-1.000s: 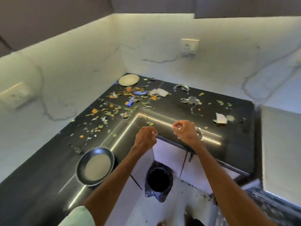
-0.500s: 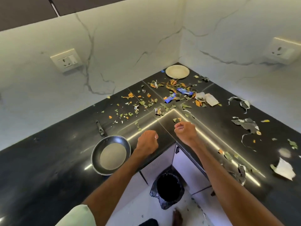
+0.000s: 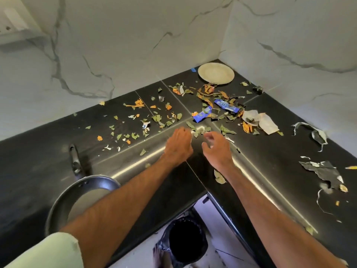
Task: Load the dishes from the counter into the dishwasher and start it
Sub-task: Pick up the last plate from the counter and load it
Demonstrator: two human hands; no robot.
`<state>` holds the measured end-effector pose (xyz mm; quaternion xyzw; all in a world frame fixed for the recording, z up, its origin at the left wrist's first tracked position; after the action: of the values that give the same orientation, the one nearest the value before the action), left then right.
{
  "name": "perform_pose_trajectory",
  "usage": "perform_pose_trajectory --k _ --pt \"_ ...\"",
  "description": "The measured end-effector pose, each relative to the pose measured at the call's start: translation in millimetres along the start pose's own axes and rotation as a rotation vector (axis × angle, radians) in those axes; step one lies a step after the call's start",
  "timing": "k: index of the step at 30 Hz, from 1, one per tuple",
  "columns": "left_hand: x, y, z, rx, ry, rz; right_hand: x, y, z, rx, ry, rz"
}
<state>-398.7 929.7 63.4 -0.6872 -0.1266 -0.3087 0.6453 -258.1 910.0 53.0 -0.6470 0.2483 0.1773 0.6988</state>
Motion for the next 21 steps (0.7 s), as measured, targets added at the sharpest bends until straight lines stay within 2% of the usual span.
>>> perform_pose_trajectory --k 7,13,16,19,21 --pt "-44.7 12.6 107.4 -0.026 0.067 0.065 3.0 15.4 89.1 0.157 -0.023 -0.016" --pt "-65.7 33.1 190.4 -0.331 0.070 0.194 16.5 14.6 172.8 0.256 0.019 0.001" --pt "-68.5 45.4 216.1 -0.435 0.053 0.305 26.6 7.7 207.8 0.331 0.129 0.117" --pt "-59.9 45.7 236.3 -0.417 0.126 0.406 47.5 8.2 240.2 0.399 0.307 0.254" --pt "-56.7 43.8 245.3 -0.422 0.181 0.421 58.5 11.1 257.1 0.427 0.394 0.257"
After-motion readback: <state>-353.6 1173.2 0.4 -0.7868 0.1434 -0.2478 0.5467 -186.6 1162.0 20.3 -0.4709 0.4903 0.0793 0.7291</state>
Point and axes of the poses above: each hand's wrist, its own z-axis towards the middle knuckle, its own y-axis out of the palm, x = y × z, the point moved 9 cm from there along z, towards the middle knuckle, and after that the axes turned 13 degrees about -z, right-handed, at the moved point
